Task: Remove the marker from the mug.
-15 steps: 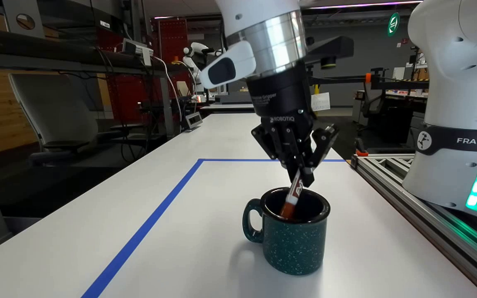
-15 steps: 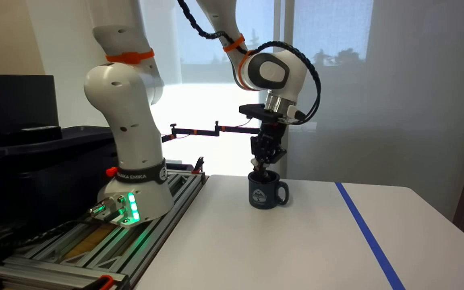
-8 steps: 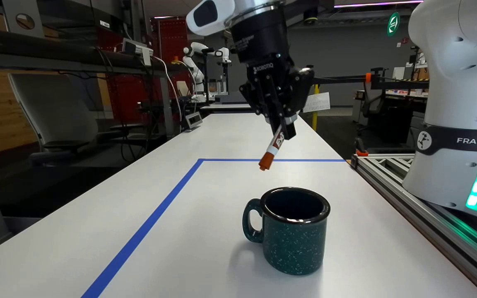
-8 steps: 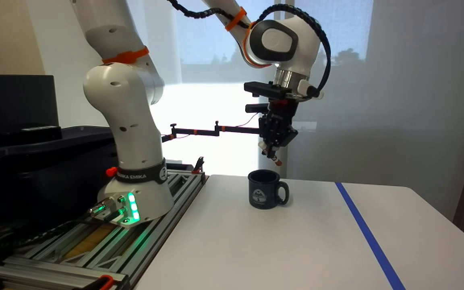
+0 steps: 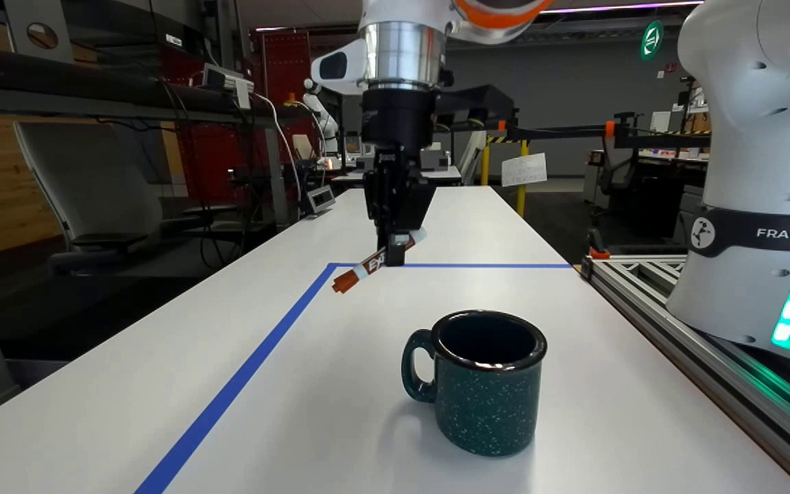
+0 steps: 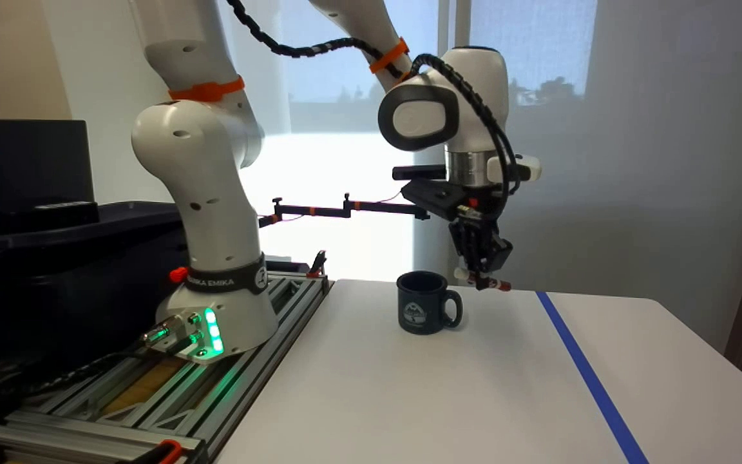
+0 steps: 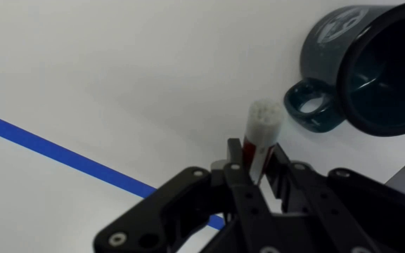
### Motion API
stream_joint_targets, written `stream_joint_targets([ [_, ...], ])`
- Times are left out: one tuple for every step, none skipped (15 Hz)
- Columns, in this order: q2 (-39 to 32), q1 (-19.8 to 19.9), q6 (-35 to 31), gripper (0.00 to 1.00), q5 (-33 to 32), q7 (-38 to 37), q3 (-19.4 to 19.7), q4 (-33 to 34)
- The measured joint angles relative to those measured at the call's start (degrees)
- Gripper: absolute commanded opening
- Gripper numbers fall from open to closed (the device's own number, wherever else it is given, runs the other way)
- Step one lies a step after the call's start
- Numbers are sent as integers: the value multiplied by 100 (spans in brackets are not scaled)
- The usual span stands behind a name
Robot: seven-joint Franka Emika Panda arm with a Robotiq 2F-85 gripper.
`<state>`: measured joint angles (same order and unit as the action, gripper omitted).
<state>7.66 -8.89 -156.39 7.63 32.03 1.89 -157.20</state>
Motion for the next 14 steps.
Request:
stream_joint_targets([
  [-188, -4, -465, 5, 166, 135, 30, -62],
  [-424, -18, -912, 5, 400, 320, 47, -87],
  [-688, -34, -1318, 5, 692, 550, 40, -94],
  [-958, -59, -1634, 5, 989, 793, 29, -95],
  [-1216, -65, -1880, 5, 1271, 1020, -17, -91],
  [-1445, -45, -2036, 5, 1481, 1189, -99, -79],
  [-1650, 8, -2139, 5, 1610, 1301, -204, -58],
  [-1839, 88, -2221, 5, 1677, 1374, -325, -31],
  [-2006, 189, -2286, 5, 1694, 1427, -448, -3],
  [-2154, 293, -2366, 5, 1694, 1460, -561, 22],
  [-2272, 380, -2450, 5, 1693, 1492, -642, 50],
  [-2369, 440, -2494, 45, 1686, 1529, -683, 82],
  [-2456, 443, -2505, 47, 1654, 1537, -656, 112],
  [-2527, 405, -2511, 53, 1632, 1537, -585, 138],
])
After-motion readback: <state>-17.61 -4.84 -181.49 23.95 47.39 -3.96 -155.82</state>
